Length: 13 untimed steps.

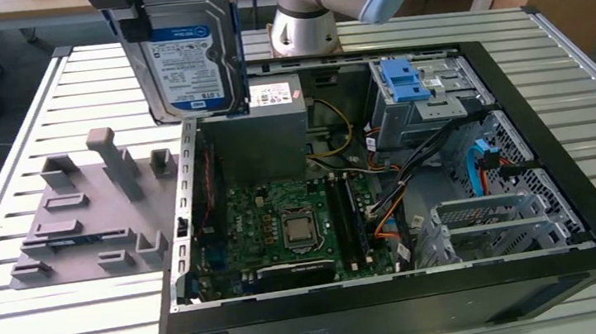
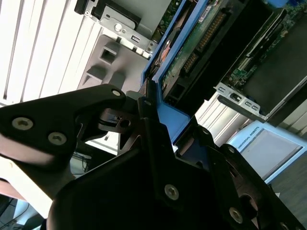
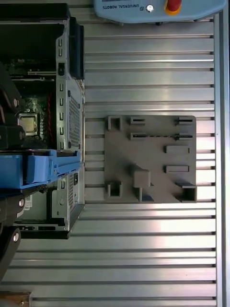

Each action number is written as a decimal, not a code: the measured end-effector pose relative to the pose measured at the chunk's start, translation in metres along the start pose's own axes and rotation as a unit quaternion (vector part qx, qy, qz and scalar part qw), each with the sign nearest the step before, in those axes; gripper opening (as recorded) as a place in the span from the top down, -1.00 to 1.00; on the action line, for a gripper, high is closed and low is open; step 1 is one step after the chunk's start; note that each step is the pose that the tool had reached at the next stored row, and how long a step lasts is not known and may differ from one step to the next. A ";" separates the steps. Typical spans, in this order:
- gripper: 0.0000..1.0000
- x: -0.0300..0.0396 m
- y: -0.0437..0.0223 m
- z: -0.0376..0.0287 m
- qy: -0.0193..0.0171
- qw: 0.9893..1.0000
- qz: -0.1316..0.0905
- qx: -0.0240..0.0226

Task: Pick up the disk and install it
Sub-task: 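Pick up the disk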

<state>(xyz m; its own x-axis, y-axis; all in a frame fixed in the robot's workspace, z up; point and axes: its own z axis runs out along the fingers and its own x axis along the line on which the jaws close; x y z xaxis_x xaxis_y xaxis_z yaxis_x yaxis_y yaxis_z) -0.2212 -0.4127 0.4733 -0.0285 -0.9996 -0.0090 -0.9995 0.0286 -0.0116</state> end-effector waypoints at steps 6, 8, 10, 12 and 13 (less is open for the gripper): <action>0.27 0.0058 -0.0116 0.0001 0.000 1.000 0.000 0.000; 0.27 0.0075 -0.0160 0.0001 0.000 1.000 0.000 0.000; 0.27 0.0091 -0.0203 0.0001 0.000 1.000 0.000 0.000; 0.27 0.0107 -0.0247 0.0002 0.000 1.000 0.000 0.000; 0.27 0.0116 -0.0271 0.0002 0.000 1.000 0.000 0.000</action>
<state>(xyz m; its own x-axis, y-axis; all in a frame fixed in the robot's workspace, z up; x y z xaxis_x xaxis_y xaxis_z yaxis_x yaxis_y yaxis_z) -0.1945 -0.4250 0.4733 -0.0285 -0.9996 -0.0089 -0.9995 0.0286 -0.0115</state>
